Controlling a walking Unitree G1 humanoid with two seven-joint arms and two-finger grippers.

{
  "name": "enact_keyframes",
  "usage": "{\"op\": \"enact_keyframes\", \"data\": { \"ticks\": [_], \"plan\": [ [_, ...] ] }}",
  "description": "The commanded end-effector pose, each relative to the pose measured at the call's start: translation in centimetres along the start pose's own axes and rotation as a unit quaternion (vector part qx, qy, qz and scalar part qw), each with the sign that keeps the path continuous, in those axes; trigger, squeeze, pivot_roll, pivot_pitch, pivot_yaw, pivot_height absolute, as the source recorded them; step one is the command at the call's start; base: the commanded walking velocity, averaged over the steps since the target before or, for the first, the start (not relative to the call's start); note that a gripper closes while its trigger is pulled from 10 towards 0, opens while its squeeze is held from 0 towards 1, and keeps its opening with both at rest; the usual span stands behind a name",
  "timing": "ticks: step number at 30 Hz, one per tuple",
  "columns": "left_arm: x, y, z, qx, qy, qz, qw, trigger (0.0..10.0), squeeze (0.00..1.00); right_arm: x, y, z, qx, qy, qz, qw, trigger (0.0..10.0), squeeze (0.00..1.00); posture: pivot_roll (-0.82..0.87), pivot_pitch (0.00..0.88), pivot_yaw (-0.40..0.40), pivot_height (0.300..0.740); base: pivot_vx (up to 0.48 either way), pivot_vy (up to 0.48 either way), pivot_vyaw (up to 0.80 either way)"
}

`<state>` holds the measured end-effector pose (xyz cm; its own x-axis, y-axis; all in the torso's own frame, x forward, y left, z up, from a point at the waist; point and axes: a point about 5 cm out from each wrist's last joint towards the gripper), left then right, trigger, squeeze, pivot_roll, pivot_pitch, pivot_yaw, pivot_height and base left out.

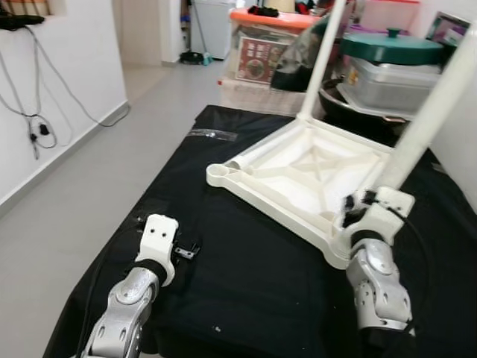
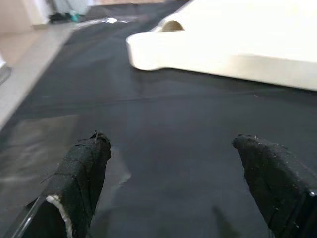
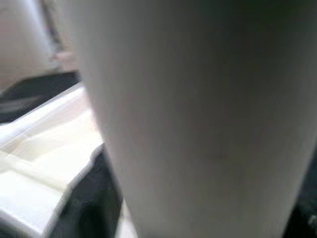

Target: Building children table

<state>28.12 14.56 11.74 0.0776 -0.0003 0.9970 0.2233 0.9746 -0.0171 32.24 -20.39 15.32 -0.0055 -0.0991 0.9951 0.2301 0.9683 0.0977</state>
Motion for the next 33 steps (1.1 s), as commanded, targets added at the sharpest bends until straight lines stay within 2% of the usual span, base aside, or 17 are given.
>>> {"op": "enact_keyframes", "data": {
  "ticks": [1, 3, 4, 7, 9, 11, 12, 15, 17, 20, 21, 22, 24, 26, 30, 31, 33],
  "plan": [
    [-0.3, -0.1, 0.0, -0.004, 0.006, -0.001, 1.000, 10.0, 0.00, 1.7, 0.4, -0.8, 0.027, -0.029, -0.004, 0.999, 10.0, 1.00, 0.06, 0.000, -0.095, 0.740, 0.000, 0.000, 0.00],
    [-0.3, -0.1, 0.0, -0.003, 0.005, -0.001, 1.000, 10.0, 0.00, 2.8, -0.2, -1.6, 0.027, -0.040, 0.000, 0.999, 10.0, 1.00, 0.06, 0.000, -0.098, 0.740, 0.000, 0.000, 0.00],
    [-0.3, -0.1, -0.1, -0.002, 0.004, -0.001, 1.000, 10.0, 0.00, 4.0, -0.9, -2.4, 0.034, -0.049, 0.012, 0.998, 10.0, 0.00, 0.06, 0.000, -0.101, 0.740, 0.000, 0.000, 0.00],
    [-0.3, -0.1, -0.1, -0.002, 0.004, -0.001, 1.000, 10.0, 0.00, 4.7, -1.3, -2.9, 0.038, -0.053, 0.018, 0.998, 10.0, 0.00, 0.06, 0.000, -0.101, 0.740, 0.000, 0.000, 0.00],
    [-0.2, -0.1, -0.1, -0.001, 0.003, -0.001, 1.000, 10.0, 0.00, 6.6, -1.4, -3.7, 0.103, -0.071, 0.030, 0.992, 10.0, 0.00, 0.06, 0.000, -0.104, 0.740, 0.000, 0.000, 0.00],
    [-0.2, -0.1, -0.2, -0.001, 0.001, 0.000, 1.000, 10.0, 0.00, 7.4, -0.2, -3.5, 0.236, -0.077, 0.043, 0.968, 10.0, 0.00, 0.06, 0.000, -0.105, 0.740, 0.000, 0.000, 0.00],
    [-0.2, -0.1, -0.2, -0.001, 0.001, 0.000, 1.000, 10.0, 0.00, 7.4, -0.2, -3.5, 0.236, -0.077, 0.043, 0.968, 10.0, 0.00, 0.06, 0.000, -0.105, 0.740, 0.000, 0.000, 0.00],
    [-0.1, -0.2, -0.3, -0.002, 0.000, 0.000, 1.000, 10.0, 0.00, 5.1, 2.1, -1.3, 0.453, -0.036, 0.093, 0.886, 10.0, 0.00, 0.06, 0.000, -0.109, 0.740, 0.000, 0.000, 0.00],
    [-0.1, -0.2, -0.4, -0.003, -0.001, 0.000, 1.000, 10.0, 0.00, 2.8, 2.9, -0.1, 0.533, 0.010, 0.113, 0.838, 10.0, 0.00, 0.07, 0.000, -0.115, 0.740, 0.000, 0.000, 0.00],
    [-0.1, -0.3, -0.4, -0.003, -0.002, 0.000, 1.000, 10.0, 0.00, 1.6, 3.4, 0.2, 0.557, 0.029, 0.126, 0.820, 10.0, 0.00, 0.08, 0.000, -0.120, 0.740, 0.000, 0.000, 0.00],
    [0.0, -0.2, -0.4, -0.002, -0.003, -0.001, 1.000, 10.0, 0.00, 1.0, 4.3, 0.2, 0.569, 0.036, 0.115, 0.813, 8.7, 0.00, 0.09, 0.000, -0.123, 0.740, 0.000, 0.000, 0.00],
    [0.0, -0.1, -0.4, 0.001, -0.004, -0.002, 1.000, 10.0, 0.00, 0.3, 5.3, 0.1, 0.572, 0.041, 0.102, 0.813, 7.3, 0.00, 0.09, 0.000, -0.128, 0.740, 0.000, 0.000, 0.00],
    [0.1, -0.1, -0.4, 0.003, -0.004, -0.002, 1.000, 10.0, 0.00, -0.1, 6.0, 0.0, 0.573, 0.044, 0.093, 0.813, 7.3, 0.00, 0.09, 0.000, -0.128, 0.740, 0.000, 0.000, 0.00],
    [0.1, 0.0, -0.4, 0.005, -0.005, -0.002, 1.000, 10.0, 0.00, -0.4, 6.9, -0.5, 0.553, 0.040, 0.079, 0.829, 2.4, 0.00, 0.10, 0.000, -0.133, 0.740, 0.000, 0.000, 0.00],
    [0.1, 0.1, -0.3, 0.006, -0.006, -0.002, 1.000, 10.0, 0.00, -0.4, 7.4, -0.9, 0.523, 0.027, 0.061, 0.850, 3.3, 0.00, 0.10, 0.000, -0.130, 0.740, 0.000, 0.000, 0.00],
    [0.1, 0.1, -0.3, 0.006, -0.005, -0.002, 1.000, 10.0, 0.00, -0.1, 7.4, -1.1, 0.506, 0.015, 0.046, 0.861, 1.1, 0.00, 0.09, 0.000, -0.125, 0.740, 0.000, 0.000, 0.00],
    [0.0, 0.0, -0.3, 0.006, -0.005, -0.001, 1.000, 10.0, 0.00, 0.2, 7.0, -1.3, 0.473, -0.006, 0.022, 0.881, 0.0, 0.00, 0.08, 0.000, -0.124, 0.740, 0.000, 0.000, 0.00]
  ]
}}
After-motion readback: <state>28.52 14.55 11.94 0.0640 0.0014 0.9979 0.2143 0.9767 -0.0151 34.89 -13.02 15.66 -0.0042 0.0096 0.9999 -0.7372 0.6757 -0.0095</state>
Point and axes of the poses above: a point about 5 cm out from each wrist's last joint towards the gripper, its own z axis pointing back from the gripper into the wrist, its own x axis along the axis of the wrist's last joint, y = z × x, and after that the axes turned 6 degrees about z, right-handed
